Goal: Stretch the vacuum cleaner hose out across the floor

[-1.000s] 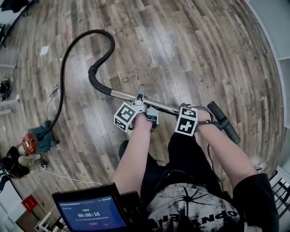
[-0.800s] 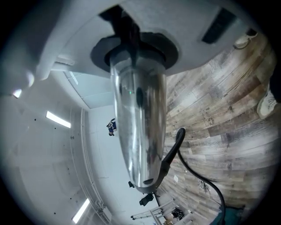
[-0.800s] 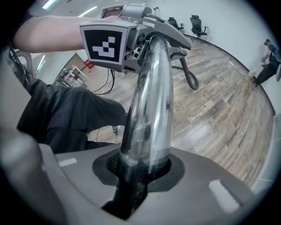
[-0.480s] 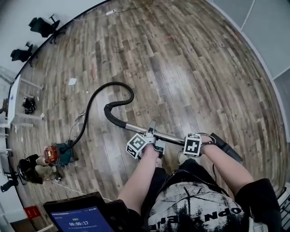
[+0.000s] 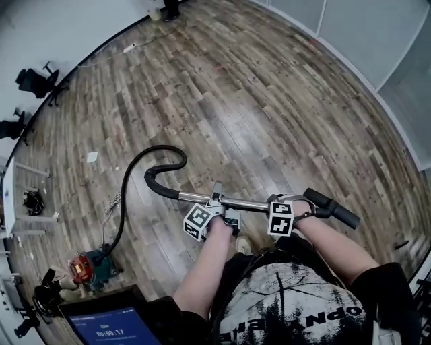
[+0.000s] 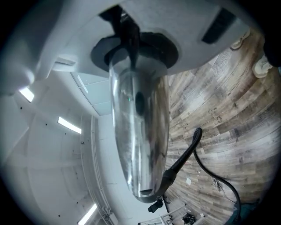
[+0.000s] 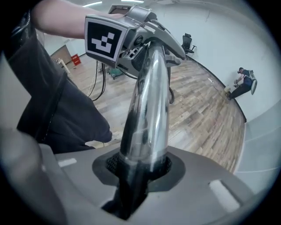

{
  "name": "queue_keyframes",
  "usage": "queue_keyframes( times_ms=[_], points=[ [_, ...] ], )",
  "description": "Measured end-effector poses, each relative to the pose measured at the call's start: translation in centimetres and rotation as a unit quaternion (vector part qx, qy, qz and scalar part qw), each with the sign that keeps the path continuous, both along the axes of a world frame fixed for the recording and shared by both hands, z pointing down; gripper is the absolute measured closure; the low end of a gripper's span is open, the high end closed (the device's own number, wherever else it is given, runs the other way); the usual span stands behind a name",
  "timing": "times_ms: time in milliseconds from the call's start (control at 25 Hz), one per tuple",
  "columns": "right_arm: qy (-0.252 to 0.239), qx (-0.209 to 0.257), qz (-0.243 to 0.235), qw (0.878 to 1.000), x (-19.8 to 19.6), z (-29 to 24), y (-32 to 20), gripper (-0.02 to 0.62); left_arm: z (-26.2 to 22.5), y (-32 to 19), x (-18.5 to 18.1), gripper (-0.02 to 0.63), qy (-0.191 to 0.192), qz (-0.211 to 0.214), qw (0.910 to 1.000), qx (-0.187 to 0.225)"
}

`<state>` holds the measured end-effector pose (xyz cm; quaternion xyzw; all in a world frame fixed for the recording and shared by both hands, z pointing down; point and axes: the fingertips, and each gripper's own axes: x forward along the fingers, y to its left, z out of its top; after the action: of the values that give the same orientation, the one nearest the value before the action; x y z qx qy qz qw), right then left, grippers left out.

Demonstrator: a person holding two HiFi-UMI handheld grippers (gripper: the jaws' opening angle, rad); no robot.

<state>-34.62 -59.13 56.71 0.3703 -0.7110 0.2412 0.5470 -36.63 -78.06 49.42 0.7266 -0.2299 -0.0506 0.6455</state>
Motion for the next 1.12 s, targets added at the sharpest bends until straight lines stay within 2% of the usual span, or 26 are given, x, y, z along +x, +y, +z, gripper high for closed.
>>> queue_keyframes(
  times_ms=[160,280,480,640,920,1120],
  points=[
    [0.0,-0.008,0.015,1.0,-1.2,-0.4,0.2,0.486,-0.3,0.0,-0.5,0.55,0.005,0.019,0.9998,-0.002],
    [-0.014,-0.019,0.005,1.0,-2.0,-0.7,0.4,0.486,-0.6,0.0,-1.4,0.547,0.006,0.006,1.0,0.0],
    [-0.039,-0.034,-0.027,0.998,-1.6,-1.4,0.9,0.485,-1.7,-0.1,-1.8,0.551,0.013,-0.042,0.999,0.01],
    [-0.048,-0.036,-0.069,0.996,1.0,-1.0,1.3,0.484,-1.7,0.5,-0.8,0.554,0.015,-0.09,0.9957,0.014],
    [-0.083,-0.056,-0.163,0.981,6.3,-0.3,3.9,0.483,-1.1,3.6,1.5,0.554,-0.006,-0.185,0.9827,0.013],
    [-0.103,-0.061,-0.199,0.973,8.0,-1.6,4.9,0.483,-2.4,5.2,2.2,0.554,-0.023,-0.224,0.9744,0.012]
  ],
)
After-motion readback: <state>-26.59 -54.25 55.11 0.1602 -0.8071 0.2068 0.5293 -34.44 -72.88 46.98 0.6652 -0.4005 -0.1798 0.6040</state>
